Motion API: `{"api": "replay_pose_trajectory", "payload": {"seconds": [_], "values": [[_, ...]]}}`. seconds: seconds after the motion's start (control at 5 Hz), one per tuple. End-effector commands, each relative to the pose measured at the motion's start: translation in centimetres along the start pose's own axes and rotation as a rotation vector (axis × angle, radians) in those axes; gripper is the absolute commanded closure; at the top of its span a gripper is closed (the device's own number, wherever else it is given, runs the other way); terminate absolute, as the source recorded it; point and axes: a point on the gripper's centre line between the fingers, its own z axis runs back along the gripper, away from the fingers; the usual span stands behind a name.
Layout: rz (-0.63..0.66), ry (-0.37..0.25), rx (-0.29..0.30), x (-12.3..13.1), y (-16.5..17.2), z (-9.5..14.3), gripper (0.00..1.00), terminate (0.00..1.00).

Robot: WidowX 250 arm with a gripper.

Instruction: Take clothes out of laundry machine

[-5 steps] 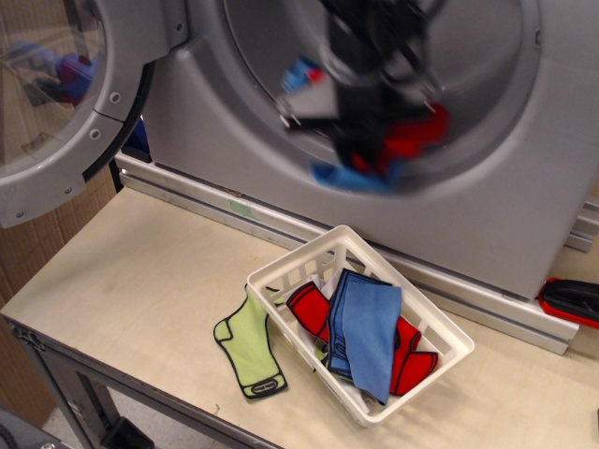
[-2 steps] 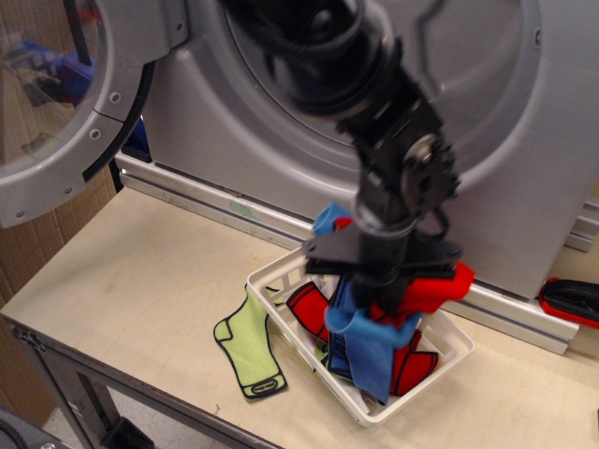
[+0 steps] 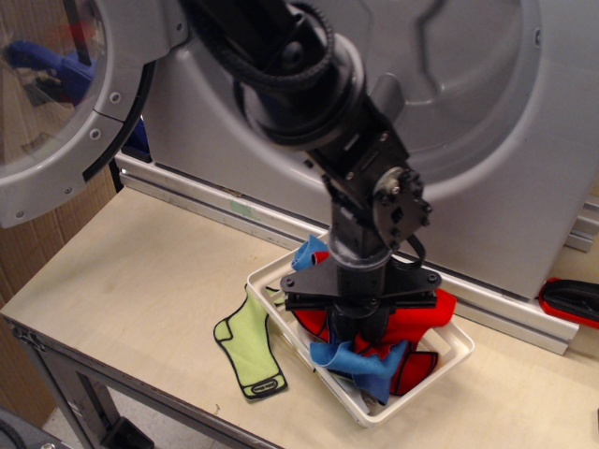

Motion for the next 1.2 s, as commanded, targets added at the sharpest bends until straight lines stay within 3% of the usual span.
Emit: {"api": "replay_pose_trajectory", "payload": {"seconds": [0.0, 0.2, 0.4, 0.6, 0.8, 1.0], "values": [[0.025, -0.073, -0.061, 0.5, 0.1, 2.8, 0.00, 0.00], [0.024, -0.068, -0.039, 1.0, -0.3, 3.7, 0.00, 0.00], [0.039, 0.029, 0.005, 1.9, -1.0, 5.7, 0.00, 0.00], [0.070, 0.033, 0.028, 2.7, -1.7, 8.4, 0.00, 0.00], [-0.019, 0.158, -0.021, 3.5, -1.2, 10.1, 0.00, 0.00], [-0.019, 0.158, -0.021, 3.5, -1.2, 10.1, 0.00, 0.00]]}}
